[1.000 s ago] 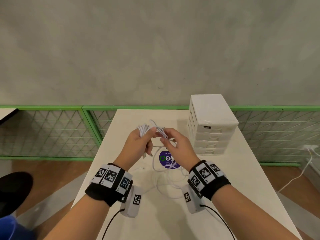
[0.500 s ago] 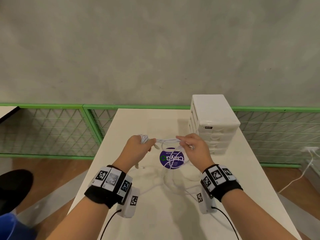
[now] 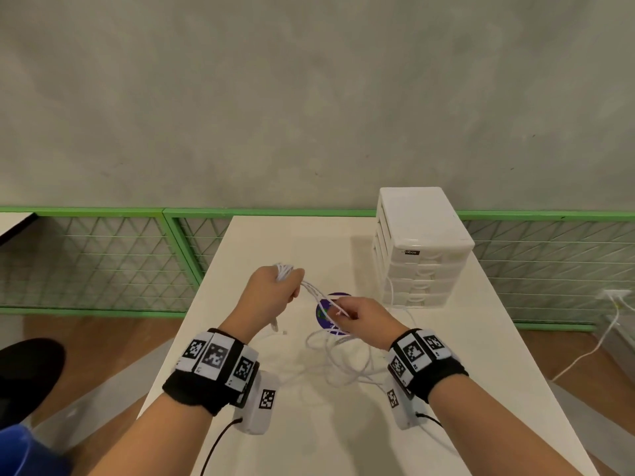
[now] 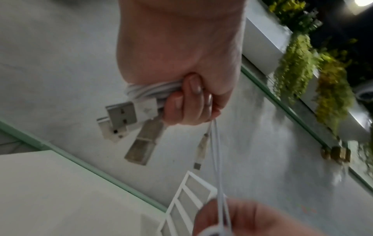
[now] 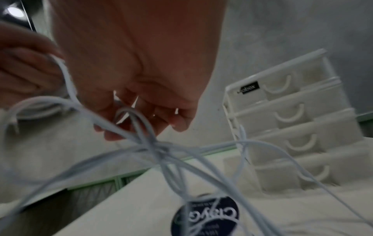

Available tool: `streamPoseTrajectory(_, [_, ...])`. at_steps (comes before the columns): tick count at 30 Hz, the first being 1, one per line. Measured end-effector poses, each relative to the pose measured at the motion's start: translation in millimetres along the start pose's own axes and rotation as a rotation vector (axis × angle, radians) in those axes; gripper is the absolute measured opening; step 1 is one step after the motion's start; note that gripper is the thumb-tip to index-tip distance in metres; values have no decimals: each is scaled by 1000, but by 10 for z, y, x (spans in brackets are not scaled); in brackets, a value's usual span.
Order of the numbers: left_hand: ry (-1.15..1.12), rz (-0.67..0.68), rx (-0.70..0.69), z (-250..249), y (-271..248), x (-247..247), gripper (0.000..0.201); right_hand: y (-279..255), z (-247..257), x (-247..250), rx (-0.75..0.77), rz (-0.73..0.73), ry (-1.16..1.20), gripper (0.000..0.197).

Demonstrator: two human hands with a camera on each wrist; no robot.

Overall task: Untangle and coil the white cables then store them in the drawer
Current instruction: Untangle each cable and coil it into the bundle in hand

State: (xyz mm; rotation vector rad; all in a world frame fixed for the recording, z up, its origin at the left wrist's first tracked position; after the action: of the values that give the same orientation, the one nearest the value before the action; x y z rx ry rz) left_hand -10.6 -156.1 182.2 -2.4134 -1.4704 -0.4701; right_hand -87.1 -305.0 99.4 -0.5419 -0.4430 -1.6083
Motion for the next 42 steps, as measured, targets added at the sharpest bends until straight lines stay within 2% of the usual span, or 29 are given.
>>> streamPoseTrajectory(3, [31, -16, -19, -58, 1, 86, 38, -53, -371, 7, -164, -15, -53, 35])
streamPoseTrajectory(7, [48, -26, -16, -49, -21, 138, 37, -128, -684, 226, -337, -137, -147, 14])
streamPoseTrajectory(9, [39, -48, -9, -51, -13, 180, 36, -164, -803, 373, -403, -219, -175, 10])
streamPoseTrajectory(13, [19, -91, -22, -122, 12, 251, 36, -270, -915, 565, -482, -320, -252, 21])
streamPoseTrajectory(16, [9, -165, -16, -133, 52, 365, 36, -345, -927, 598, -516, -316, -221, 38])
streamPoseTrajectory(18, [-60, -233, 17, -97, 82, 450, 34, -377, -847, 544, -485, -261, -102, 39])
streamPoseTrajectory(21, [-180, -327, 37, -74, 109, 530, 34, -370, -565, 412, -370, -121, 194, 26])
streamPoseTrajectory(23, [-237, -340, 47, -57, 129, 539, 33, -335, -406, 404, -301, -102, 363, 25])
streamPoseTrajectory(27, [-122, -267, 102, 39, 125, 444, 42, -193, -162, 448, -205, -209, 489, 29])
streamPoseTrajectory(30, [-6, -111, 39, -10, 52, 166, 55, -106, 12, 457, -188, -335, 601, 30])
streamPoseTrajectory(33, [80, -56, 36, -33, -21, -68, 53, -50, 180, 437, -167, -398, 606, 30])
streamPoseTrajectory(37, [51, 6, 0, -56, -40, -229, 47, -2, 414, 287, -88, -212, 589, 39])
streamPoseTrajectory(39, [19, -35, 7, -47, -10, -185, 41, -11, 458, 261, -74, -130, 611, 49])
streamPoseTrajectory(42, [73, -85, -39, -81, 33, -94, 31, -39, 422, 302, -62, -85, 659, 64])
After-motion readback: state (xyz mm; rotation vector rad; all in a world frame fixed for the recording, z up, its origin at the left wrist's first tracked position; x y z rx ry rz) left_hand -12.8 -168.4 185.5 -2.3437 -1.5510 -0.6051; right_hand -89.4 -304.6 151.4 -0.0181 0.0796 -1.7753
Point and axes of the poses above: each hand's wrist, its own y-axis towards the middle knuckle, its own x-axis out of the back of the hand, z = x × y, the point moved 7 cm from there along y, towards the middle knuckle, and after that the axes turned 1 degree about -z, right-handed, at the moved point
